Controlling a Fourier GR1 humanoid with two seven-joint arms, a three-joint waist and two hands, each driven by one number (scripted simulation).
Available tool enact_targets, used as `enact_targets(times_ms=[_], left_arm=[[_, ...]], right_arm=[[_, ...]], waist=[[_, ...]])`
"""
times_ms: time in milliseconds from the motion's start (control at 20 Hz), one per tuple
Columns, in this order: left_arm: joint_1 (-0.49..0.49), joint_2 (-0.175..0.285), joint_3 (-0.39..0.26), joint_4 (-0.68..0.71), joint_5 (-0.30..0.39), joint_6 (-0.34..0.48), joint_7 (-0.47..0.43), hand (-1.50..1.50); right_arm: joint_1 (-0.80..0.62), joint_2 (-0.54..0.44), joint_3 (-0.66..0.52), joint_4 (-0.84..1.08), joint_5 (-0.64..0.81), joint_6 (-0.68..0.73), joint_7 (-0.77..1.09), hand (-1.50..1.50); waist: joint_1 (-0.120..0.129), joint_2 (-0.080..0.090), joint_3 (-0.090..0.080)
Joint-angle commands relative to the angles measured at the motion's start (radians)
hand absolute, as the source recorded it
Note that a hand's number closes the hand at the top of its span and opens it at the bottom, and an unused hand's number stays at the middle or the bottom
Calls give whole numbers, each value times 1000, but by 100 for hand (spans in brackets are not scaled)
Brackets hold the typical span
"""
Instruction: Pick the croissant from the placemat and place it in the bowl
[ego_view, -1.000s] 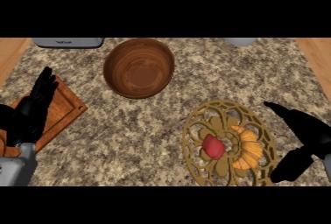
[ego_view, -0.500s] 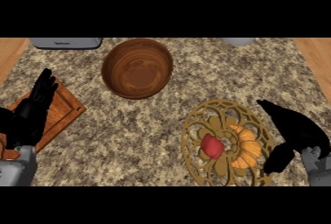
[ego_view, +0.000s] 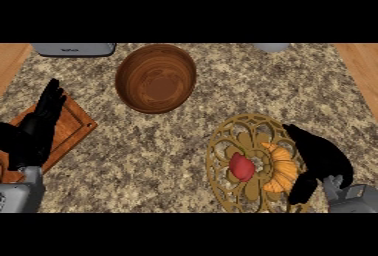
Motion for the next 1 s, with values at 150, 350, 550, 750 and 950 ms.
enact_targets(times_ms=[150, 350, 550, 750, 950], left_arm=[[-23, -27, 61, 1, -31, -38, 36, 0], [-20, -11, 85, -30, -7, -89, 70, 0], [-20, -62, 90, 35, -58, -74, -8, 0], [-28, -29, 126, -6, -39, -128, 38, 0], [-37, -70, 123, 54, -65, -112, -1, 0]], right_arm=[[36, 102, -38, 50, 111, 21, -46, -150], [81, 138, 5, 101, 210, -55, -107, -150], [-17, 202, -58, 163, 214, 23, -54, -150], [30, 229, -57, 260, 271, -59, -170, -150], [-42, 207, -116, 330, 219, 31, -273, 150]], waist=[[-1, 0, 0], [-1, 0, 0], [1, 1, 0], [2, 1, 0], [1, 1, 0]])
